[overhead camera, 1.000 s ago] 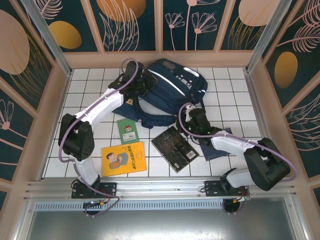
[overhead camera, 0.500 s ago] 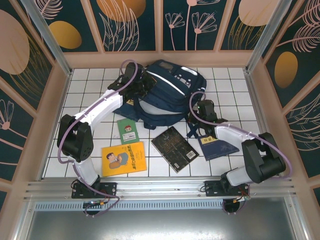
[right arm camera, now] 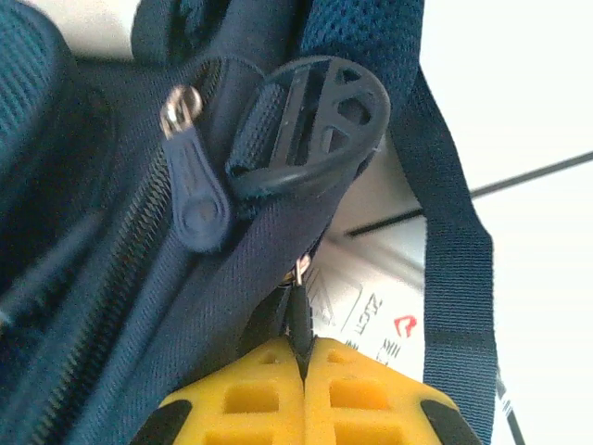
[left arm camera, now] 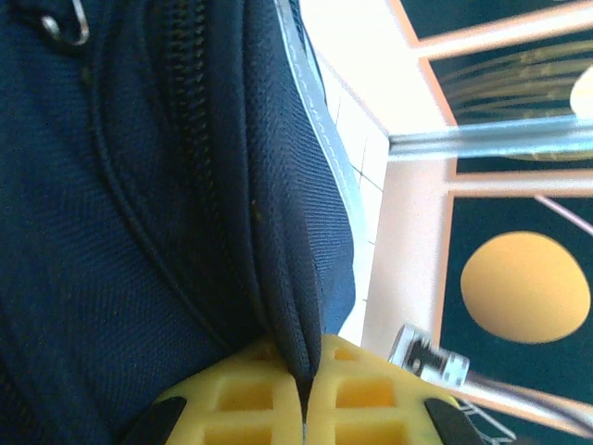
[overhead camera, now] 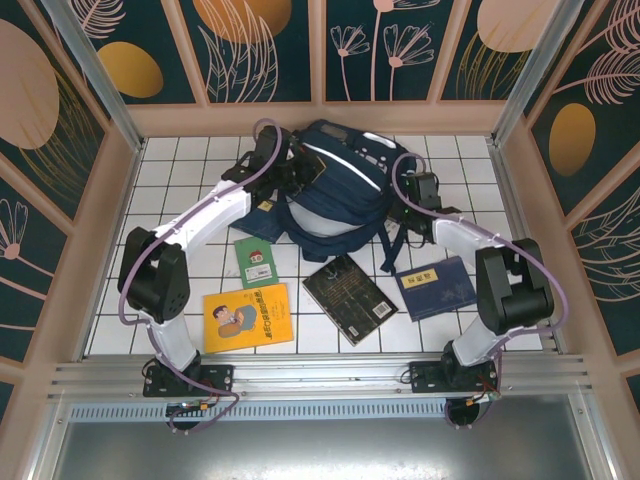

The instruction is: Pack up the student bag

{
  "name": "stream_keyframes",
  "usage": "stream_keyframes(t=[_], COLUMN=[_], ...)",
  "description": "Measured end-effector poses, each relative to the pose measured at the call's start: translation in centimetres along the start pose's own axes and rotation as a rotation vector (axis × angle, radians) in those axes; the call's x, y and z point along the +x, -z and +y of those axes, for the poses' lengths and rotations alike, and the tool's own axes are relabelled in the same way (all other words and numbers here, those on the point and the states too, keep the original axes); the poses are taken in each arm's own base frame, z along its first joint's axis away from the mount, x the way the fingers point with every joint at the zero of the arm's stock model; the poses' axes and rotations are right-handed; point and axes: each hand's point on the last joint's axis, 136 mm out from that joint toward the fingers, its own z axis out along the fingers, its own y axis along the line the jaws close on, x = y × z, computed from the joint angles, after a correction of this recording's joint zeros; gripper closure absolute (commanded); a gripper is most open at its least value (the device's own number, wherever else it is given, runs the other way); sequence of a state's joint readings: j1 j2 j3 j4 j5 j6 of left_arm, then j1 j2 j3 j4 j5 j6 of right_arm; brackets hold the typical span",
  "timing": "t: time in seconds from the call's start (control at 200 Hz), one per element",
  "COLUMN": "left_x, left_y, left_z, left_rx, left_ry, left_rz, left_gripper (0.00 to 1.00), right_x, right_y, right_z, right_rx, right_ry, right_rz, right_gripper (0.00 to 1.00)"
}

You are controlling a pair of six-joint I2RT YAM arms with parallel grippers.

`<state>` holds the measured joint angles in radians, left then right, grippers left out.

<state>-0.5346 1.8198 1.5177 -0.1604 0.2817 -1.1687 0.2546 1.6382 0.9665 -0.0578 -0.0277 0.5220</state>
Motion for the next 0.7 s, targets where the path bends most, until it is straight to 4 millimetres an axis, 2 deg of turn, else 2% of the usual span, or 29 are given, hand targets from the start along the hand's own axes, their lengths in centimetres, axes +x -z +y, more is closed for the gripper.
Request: stream_keyframes(t=[0.065, 0.22, 0.255, 0.31, 0.4, 0.455, 0.535, 0.581, 0.646, 0.701], left_x=[1.0, 2.3, 2.4, 2.4, 2.5, 2.3, 2.0, 1.8, 1.5, 1.1], left_y=[-0.2, 0.1, 0.3, 0.9, 2.9, 4.7, 7.5, 9.1, 11.5, 13.5], left_z=[-0.1, -0.3, -0.3, 0.0, 0.4, 0.8, 1.7, 2.7, 4.9, 7.6], left_rx=[0.002, 0.004, -0.002, -0.018, -0.046, -0.07, -0.111, -0.145, -0.21, -0.281], left_ry=[-0.035, -0.143, -0.163, -0.192, -0.246, -0.281, -0.316, -0.329, -0.326, -0.302], left_rz=[0.036, 0.073, 0.075, 0.072, 0.06, 0.036, -0.015, -0.042, -0.082, -0.121], left_gripper=[0.51, 0.41, 0.41, 0.4, 0.39, 0.38, 0.32, 0.28, 0.21, 0.15], right_x=[-1.1, -3.4, -3.9, -4.5, -4.8, -4.7, -4.1, -3.5, -2.1, -0.4], right_y=[-0.7, -2.8, -3.3, -3.9, -4.0, -3.6, -2.3, -0.8, 1.7, 3.9], right_z=[-0.4, -2.3, -2.7, -3.1, -3.5, -3.2, -1.7, 0.0, 3.8, 7.7], right_rx=[0.019, 0.075, 0.085, 0.097, 0.121, 0.141, 0.162, 0.16, 0.11, 0.017], right_ry=[-0.014, -0.059, -0.067, -0.076, -0.06, -0.045, 0.025, 0.084, 0.185, 0.265], right_rz=[-0.001, 0.01, 0.014, 0.015, 0.013, -0.001, -0.028, -0.052, -0.078, -0.087], right_gripper=[0.91, 0.88, 0.83, 0.69, 0.51, 0.47, 0.43, 0.43, 0.44, 0.44])
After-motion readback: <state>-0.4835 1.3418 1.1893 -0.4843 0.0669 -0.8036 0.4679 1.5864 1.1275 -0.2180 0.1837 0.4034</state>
